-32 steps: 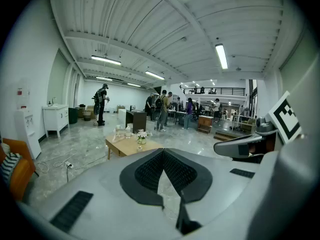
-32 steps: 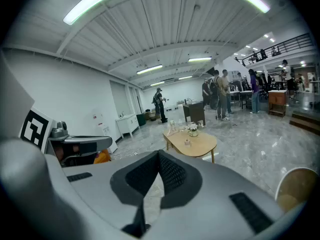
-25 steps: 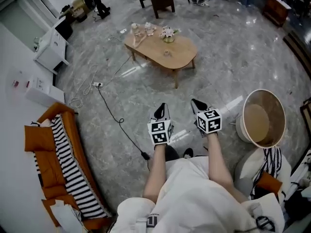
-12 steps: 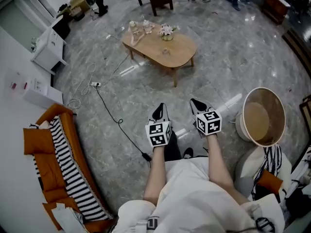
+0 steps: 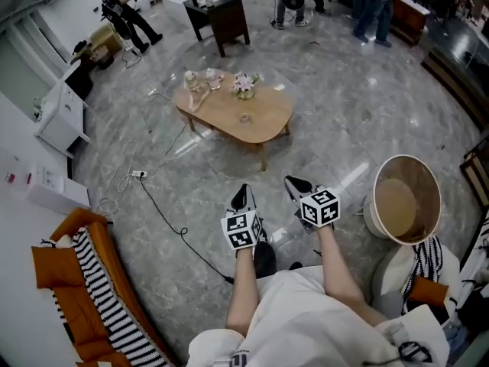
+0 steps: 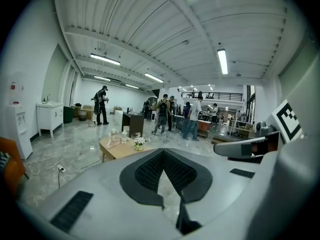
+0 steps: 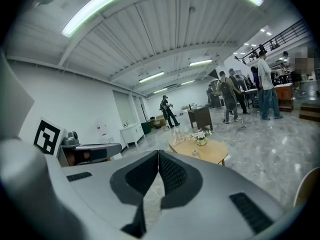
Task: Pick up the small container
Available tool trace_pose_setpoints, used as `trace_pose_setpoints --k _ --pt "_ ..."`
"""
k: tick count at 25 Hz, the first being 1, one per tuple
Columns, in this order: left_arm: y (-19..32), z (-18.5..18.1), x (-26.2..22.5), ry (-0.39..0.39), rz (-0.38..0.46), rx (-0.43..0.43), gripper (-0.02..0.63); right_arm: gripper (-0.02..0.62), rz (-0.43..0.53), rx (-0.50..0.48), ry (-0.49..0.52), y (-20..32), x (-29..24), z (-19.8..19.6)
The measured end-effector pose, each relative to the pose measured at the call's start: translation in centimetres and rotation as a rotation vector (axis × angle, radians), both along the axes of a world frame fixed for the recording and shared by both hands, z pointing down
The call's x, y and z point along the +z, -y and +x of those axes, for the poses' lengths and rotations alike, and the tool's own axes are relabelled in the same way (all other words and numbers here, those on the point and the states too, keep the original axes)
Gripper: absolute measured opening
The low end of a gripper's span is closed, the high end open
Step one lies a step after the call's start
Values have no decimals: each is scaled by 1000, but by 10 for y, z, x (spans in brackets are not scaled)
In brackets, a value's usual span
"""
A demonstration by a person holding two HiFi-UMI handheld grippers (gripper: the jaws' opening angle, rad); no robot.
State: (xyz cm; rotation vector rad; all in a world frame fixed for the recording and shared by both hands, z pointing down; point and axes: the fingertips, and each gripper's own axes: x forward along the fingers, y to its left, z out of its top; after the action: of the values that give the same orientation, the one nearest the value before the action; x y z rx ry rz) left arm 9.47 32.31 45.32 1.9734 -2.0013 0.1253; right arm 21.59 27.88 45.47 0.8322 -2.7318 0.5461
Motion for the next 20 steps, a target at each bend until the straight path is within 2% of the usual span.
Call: trace_pose_setpoints --k 3,20 --pt "24 -12 -3 -8 4 12 8 67 -14 16 16 21 -3 -11" --pt "170 -78 -24 -36 54 77 8 68 31 84 -35 144 -15 -58"
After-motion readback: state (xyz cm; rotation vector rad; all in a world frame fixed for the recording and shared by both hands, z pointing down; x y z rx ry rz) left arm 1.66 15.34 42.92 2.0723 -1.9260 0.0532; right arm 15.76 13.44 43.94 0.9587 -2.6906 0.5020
